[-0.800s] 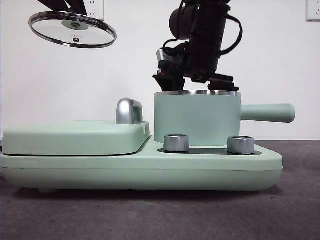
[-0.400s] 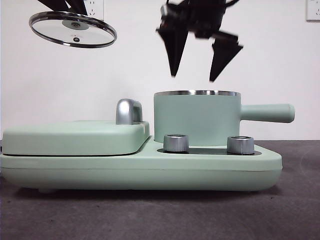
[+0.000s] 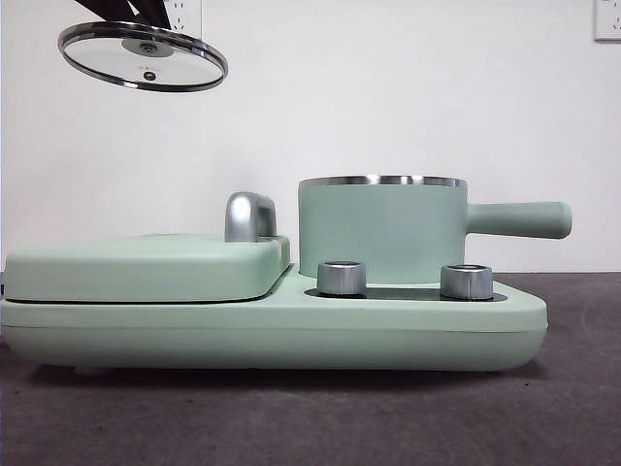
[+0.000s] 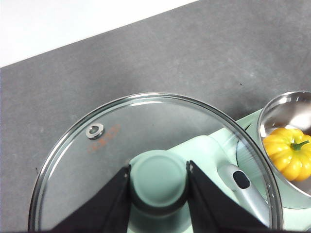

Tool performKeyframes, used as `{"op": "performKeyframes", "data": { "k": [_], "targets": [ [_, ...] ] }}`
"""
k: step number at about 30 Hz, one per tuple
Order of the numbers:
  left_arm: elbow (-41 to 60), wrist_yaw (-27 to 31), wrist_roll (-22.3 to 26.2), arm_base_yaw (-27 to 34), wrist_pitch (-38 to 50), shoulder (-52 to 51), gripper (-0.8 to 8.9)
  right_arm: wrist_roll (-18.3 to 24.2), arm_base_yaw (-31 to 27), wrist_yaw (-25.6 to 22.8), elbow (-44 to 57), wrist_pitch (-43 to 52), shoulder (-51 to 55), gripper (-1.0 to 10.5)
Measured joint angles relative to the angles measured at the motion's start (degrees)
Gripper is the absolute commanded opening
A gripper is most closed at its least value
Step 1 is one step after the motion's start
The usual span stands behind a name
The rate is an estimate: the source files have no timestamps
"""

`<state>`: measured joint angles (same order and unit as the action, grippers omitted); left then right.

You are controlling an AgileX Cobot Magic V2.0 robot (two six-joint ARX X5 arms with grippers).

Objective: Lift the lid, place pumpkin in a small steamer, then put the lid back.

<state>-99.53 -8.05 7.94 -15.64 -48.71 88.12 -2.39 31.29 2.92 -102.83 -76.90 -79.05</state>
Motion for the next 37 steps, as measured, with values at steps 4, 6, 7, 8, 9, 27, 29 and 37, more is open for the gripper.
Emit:
{"op": "performKeyframes", "data": {
  "k": [4, 6, 7, 8, 9, 27, 29, 37],
  "targets": [
    [0.00, 0.00, -0.46, -0.20, 0.20, 0.00, 0.23, -0.02, 1.27, 0.04, 8.26, 0.00, 12.04, 5.3],
    [0.00, 0.00, -0.63, -0.55, 0.20, -0.02, 0.23, -0.13, 1.75, 0.13, 12.15, 0.31, 18.23, 5.3],
    [0.00, 0.00, -0.66, -0.81, 0.22, -0.02, 0.23, -0.50, 1.84, 0.35, 14.43, 0.39, 21.62, 5.3],
    [0.00, -0.02, -0.68, -1.09, 0.20, -0.02, 0.24, -0.87, 2.01, 0.87, 16.48, 0.44, 24.59, 5.3],
    [0.00, -0.02, -0.68, -1.42, 0.20, -0.02, 0.23, -1.49, 2.10, 1.86, 19.50, 1.97, 28.41, 5.3],
    [0.00, -0.55, -0.70, -14.99, 0.70, 0.74, 0.23, -5.42, 2.32, 6.69, 39.80, 11.19, 58.31, 5.3],
    [0.00, -0.59, -0.70, -16.87, 0.96, 1.64, 0.23, -5.64, 2.32, 7.32, 39.80, 11.19, 58.34, 5.3],
    [0.02, -0.83, -0.63, -23.21, 7.76, 5.97, 0.23, -6.91, 2.36, 7.56, 39.82, 11.19, 58.34, 5.3]
  ]
}}
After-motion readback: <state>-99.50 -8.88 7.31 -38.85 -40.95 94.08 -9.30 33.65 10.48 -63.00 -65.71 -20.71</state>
